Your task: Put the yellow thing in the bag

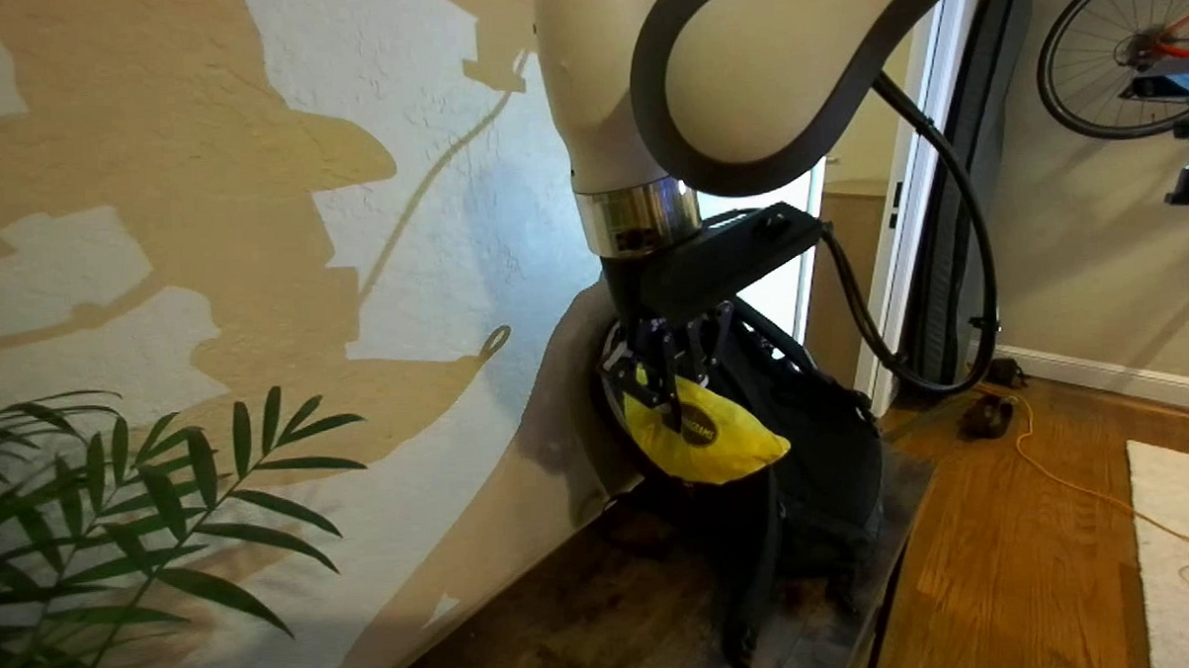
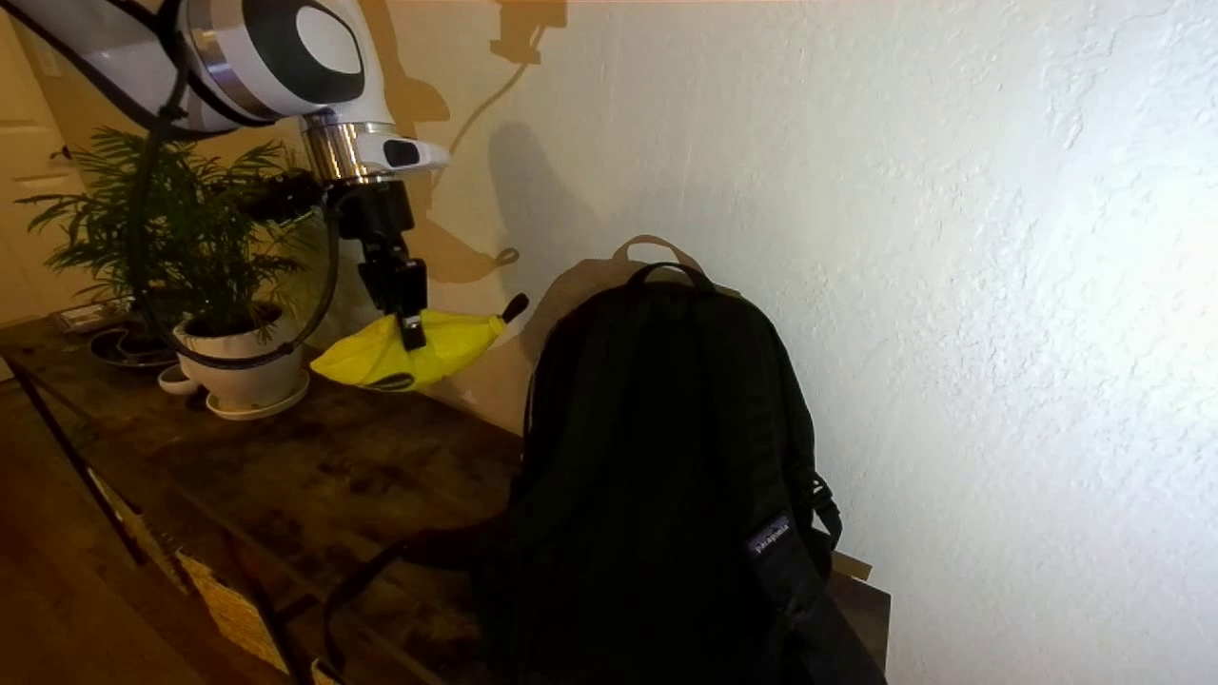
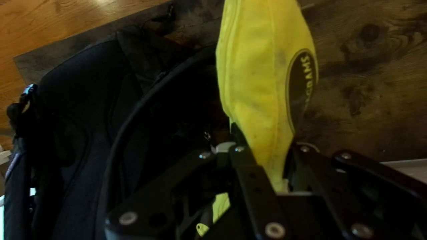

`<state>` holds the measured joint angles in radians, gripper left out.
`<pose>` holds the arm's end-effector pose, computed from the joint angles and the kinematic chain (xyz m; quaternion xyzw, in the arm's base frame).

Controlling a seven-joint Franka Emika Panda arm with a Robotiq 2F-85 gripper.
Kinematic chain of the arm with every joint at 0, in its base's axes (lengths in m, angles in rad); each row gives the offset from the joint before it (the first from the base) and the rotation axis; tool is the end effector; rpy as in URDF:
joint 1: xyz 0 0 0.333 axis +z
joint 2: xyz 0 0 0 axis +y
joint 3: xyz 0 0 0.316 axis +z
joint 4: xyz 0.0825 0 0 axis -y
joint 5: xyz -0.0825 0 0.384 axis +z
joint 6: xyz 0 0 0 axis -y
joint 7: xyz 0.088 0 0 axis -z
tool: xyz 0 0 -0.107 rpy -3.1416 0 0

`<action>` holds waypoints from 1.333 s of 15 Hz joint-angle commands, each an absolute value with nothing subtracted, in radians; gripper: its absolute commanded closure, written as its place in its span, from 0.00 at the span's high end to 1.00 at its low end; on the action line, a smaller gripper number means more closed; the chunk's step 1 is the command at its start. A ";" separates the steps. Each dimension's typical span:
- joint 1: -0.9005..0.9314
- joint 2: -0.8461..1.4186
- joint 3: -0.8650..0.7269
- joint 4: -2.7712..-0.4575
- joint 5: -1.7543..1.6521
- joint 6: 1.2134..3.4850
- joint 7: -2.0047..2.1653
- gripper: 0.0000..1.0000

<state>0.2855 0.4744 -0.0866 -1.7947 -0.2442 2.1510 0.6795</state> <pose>0.6292 0.1207 0.2785 0.9781 -0.1613 -0.0031 0.1314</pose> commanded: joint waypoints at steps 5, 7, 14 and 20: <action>0.243 0.463 -0.124 -1.790 -0.362 2.149 0.697 0.09; 0.222 0.485 -0.125 -1.772 -0.368 2.175 0.689 0.09; 0.186 0.564 -0.126 -1.687 -0.345 2.243 0.662 0.09; 0.190 0.613 -0.109 -1.602 -0.314 2.229 0.636 0.09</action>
<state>0.1939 0.5980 -0.1177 -1.6521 -0.3359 2.2362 0.6710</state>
